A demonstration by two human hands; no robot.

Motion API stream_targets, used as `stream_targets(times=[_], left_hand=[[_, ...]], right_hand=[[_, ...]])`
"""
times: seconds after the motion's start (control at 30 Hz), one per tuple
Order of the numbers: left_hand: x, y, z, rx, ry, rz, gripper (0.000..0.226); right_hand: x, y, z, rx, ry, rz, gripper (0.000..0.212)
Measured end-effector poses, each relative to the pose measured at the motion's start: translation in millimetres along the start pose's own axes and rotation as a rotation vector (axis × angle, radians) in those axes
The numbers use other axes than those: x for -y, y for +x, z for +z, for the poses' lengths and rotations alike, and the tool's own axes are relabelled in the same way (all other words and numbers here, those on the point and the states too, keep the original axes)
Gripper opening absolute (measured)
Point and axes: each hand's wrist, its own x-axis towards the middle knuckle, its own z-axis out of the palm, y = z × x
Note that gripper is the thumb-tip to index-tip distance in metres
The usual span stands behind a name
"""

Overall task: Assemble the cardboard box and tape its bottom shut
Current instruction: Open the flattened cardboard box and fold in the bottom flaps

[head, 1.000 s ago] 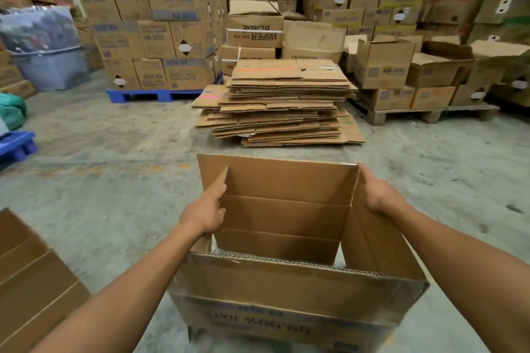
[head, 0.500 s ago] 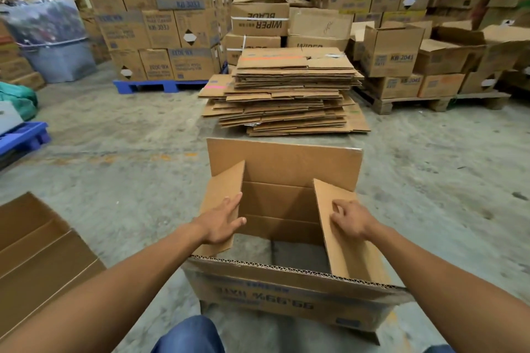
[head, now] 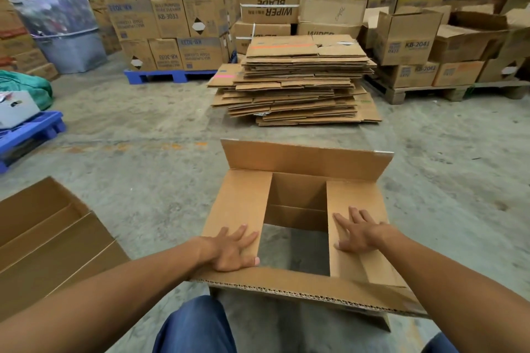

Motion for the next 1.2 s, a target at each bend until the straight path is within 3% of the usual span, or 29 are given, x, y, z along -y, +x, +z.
stream_targets(times=[0.1,0.17,0.23,0.3,0.37,0.4,0.5,0.6,0.8,0.97,1.13,1.2], left_hand=[[-9.2,-8.8,1.8,0.025,0.019,0.000,0.070],[-5.9,-3.5,0.7,0.053,-0.015,-0.019,0.074],[-4.0,2.5,0.5,0.070,-0.016,-0.033,0.077],[-7.0,4.7,0.8,0.077,-0.013,-0.032,0.076],[-11.5,3.8,0.9,0.061,-0.030,-0.013,0.076],[-12.6,3.1,1.5,0.052,-0.043,-0.008,0.076],[-16.8,2.5,2.9,0.043,-0.057,-0.005,0.075],[-23.3,1.7,2.3,0.029,-0.042,0.006,0.075],[-21.7,9.8,5.6,0.049,-0.088,-0.014,0.079],[-18.2,-1.0,-9.8,0.076,-0.109,0.035,0.079],[-8.8,-30.5,-59.3,0.281,-0.426,0.159,0.091],[-2.8,-46.1,-74.4,0.306,-0.393,0.245,0.078]], right_hand=[[5.6,3.8,-11.1,0.023,-0.031,0.026,0.091],[14.1,-2.8,-33.7,-0.006,0.006,-0.029,0.069],[25.6,-12.8,-56.9,-0.273,0.064,-0.154,0.038],[37.8,-22.2,-72.8,-0.659,0.144,-0.261,0.028],[46.9,-22.4,-85.4,-0.946,0.196,-0.331,0.030],[49.5,-21.9,-92.3,-0.995,0.193,-0.313,0.041],[37.8,-6.2,-106.5,-0.813,0.166,-0.127,0.066],[23.9,5.9,-104.0,-0.629,0.097,-0.008,0.060],[22.4,14.1,-58.9,-0.204,0.175,-0.112,0.068],[19.5,8.1,-7.7,-0.145,0.068,-0.108,0.071],[18.3,12.7,-33.4,0.003,0.151,-0.117,0.086],[16.3,14.6,-50.6,0.098,0.260,-0.092,0.084]])
